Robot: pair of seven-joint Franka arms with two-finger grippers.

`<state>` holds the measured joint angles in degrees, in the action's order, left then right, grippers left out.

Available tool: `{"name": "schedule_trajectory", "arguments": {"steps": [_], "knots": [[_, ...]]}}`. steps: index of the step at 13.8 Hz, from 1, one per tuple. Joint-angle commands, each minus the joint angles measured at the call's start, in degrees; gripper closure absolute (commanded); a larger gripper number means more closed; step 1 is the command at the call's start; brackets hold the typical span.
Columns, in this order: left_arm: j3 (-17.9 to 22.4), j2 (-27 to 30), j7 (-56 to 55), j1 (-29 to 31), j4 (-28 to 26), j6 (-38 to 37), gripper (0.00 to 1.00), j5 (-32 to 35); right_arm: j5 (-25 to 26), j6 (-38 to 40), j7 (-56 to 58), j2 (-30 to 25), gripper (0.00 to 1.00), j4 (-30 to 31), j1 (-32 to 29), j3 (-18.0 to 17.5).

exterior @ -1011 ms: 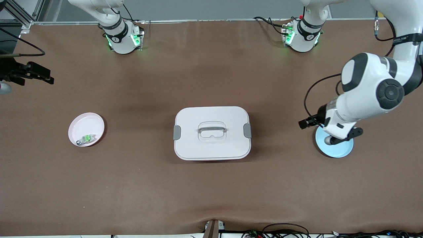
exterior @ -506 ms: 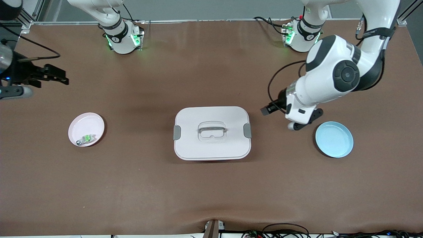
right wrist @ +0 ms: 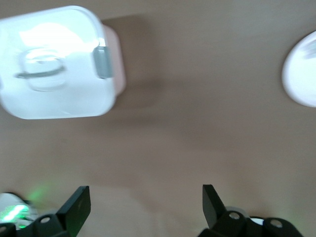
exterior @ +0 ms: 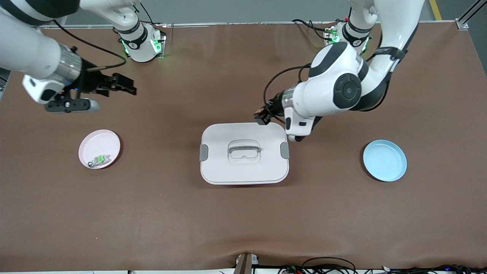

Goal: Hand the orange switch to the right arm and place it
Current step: 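Lift the orange switch and carry it above the white box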

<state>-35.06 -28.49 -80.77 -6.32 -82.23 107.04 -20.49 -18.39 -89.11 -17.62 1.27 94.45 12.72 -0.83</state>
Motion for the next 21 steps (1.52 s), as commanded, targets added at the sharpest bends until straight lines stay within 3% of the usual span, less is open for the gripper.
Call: {"name": "schedule_trajectory", "arguments": {"steps": [1, 3, 6, 10, 21], "knots": [[-0.1, -3.3, -3.7, -2.3, 4.3, 2.4, 1.0, -5.1, -3.8, -11.7, -1.9, -8.9, 0.0, 14.2, 2.7, 0.5], [0.0, -3.8, -4.0, -3.3, 4.3, 4.8, 1.0, -8.6, -4.5, -19.2, -7.7, -12.4, 0.0, 20.7, 6.9, 0.5], [-0.1, -4.4, -7.5, -4.7, 4.3, 8.9, 1.0, -10.8, -7.4, -24.9, -19.5, -13.0, 0.0, 22.4, 12.7, 0.5], [0.0, -5.2, -10.2, -7.6, 4.3, 12.4, 1.0, -11.5, -7.4, -35.3, -29.4, -12.5, 0.0, 23.5, 20.2, 0.5], [-0.2, -5.6, -14.1, -9.2, 4.3, 13.5, 1.0, -12.9, -7.2, -49.0, -30.6, -3.4, 0.0, 22.7, 23.0, 0.5]]}}
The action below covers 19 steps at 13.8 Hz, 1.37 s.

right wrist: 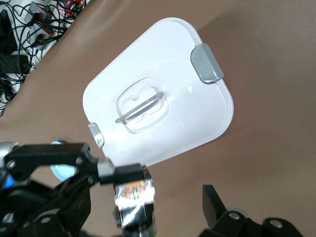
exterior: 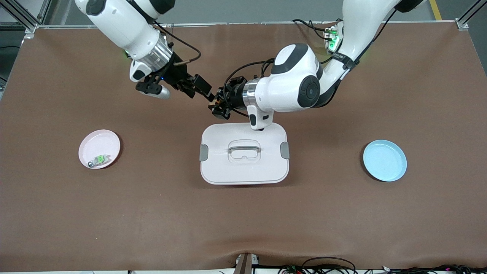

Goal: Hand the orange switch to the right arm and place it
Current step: 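Reach the right gripper to the orange switch held by the left gripper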

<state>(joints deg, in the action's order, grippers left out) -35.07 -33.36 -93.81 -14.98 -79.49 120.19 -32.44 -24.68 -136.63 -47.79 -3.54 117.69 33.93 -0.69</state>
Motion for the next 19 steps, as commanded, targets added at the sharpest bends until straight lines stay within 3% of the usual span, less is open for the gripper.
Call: {"name": "schedule_trajectory", "arguments": {"steps": [1, 10, 19], "knots": [[-0.1, -0.8, -0.9, -0.7, 1.6, 0.4, 1.0, -1.1, -1.2, -1.6, -0.5, 2.0, 0.0, -0.7, 2.0, 0.3], [0.0, -0.9, -1.9, -1.8, 2.0, 1.0, 1.0, -1.4, -1.3, -1.0, -3.0, 2.1, 0.0, -0.5, 5.5, 0.3], [0.0, -0.9, -2.0, -2.2, 1.9, 1.0, 1.0, -1.4, -1.3, 0.2, -0.1, 1.5, 0.0, 0.2, 2.7, 0.9]]}}
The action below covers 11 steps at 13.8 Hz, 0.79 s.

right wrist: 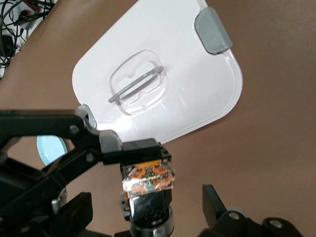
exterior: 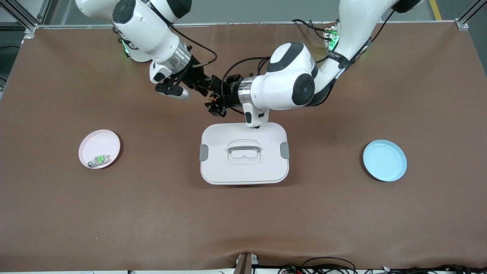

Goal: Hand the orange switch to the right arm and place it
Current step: 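Reach the right gripper to the orange switch held by the left gripper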

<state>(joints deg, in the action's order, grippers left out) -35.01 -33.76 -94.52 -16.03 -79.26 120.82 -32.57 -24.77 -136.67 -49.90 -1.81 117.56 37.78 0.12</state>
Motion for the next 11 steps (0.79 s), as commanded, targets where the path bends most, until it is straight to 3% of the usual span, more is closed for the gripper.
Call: {"name": "schedule_trajectory", "arguments": {"steps": [1, 3, 9, 11], "knots": [[-0.1, -0.5, -1.3, -1.3, 1.7, 0.4, 1.0, -1.3, -1.2, 0.3, 3.5, -0.4, 0.0, 0.4, -1.8, 0.1], [-0.1, -0.5, -1.3, -1.3, 1.7, 0.4, 1.0, -1.3, -2.6, 0.0, 4.3, -1.2, 0.0, 0.9, -2.7, 0.0], [-0.1, -0.5, -1.2, -1.6, 1.8, 0.4, 1.0, -1.3, -14.9, -4.5, 12.3, -4.1, 0.0, 4.9, -2.9, 0.1], [-0.1, -0.4, -1.2, -1.6, 1.8, 0.4, 1.0, -1.3, -15.3, -5.9, 14.4, -5.0, 0.0, 6.6, -2.8, 0.1]]}}
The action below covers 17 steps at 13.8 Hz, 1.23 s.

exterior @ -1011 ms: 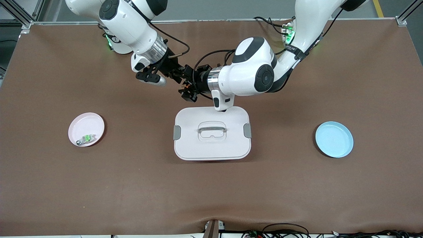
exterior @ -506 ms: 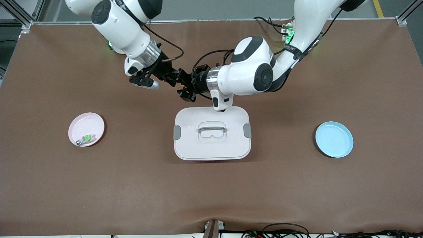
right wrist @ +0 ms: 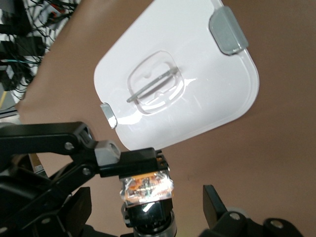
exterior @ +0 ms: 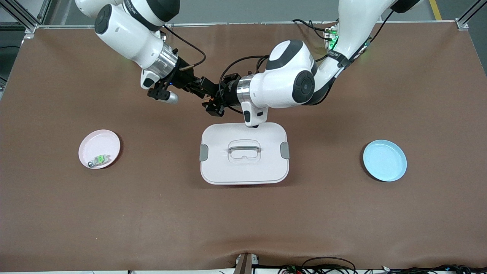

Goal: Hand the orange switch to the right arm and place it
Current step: 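Reach the right gripper to the orange switch held by the left gripper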

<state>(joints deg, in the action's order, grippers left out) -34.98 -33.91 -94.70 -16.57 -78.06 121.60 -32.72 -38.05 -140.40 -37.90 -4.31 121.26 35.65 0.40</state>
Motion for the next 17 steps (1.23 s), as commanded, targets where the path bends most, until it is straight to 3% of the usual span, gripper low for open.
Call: {"name": "schedule_trajectory", "arguments": {"steps": [1, 5, 17], "knots": [[-0.1, -0.3, -1.0, -1.0, 0.6, -0.4, 1.0, -1.1, -2.0, -2.2, 2.5, -2.5, 0.0, 3.0, -0.6, -0.2], [-0.1, -0.3, -1.0, -1.0, 0.6, -0.4, 1.0, -1.1, -2.1, -5.8, 2.6, -1.8, 0.0, 3.3, 0.6, -0.4], [-0.1, -0.2, -1.0, -1.1, 0.6, -0.3, 1.0, -1.1, -2.1, -5.3, 3.9, -0.5, 0.01, 3.7, 2.8, -0.4]]}}
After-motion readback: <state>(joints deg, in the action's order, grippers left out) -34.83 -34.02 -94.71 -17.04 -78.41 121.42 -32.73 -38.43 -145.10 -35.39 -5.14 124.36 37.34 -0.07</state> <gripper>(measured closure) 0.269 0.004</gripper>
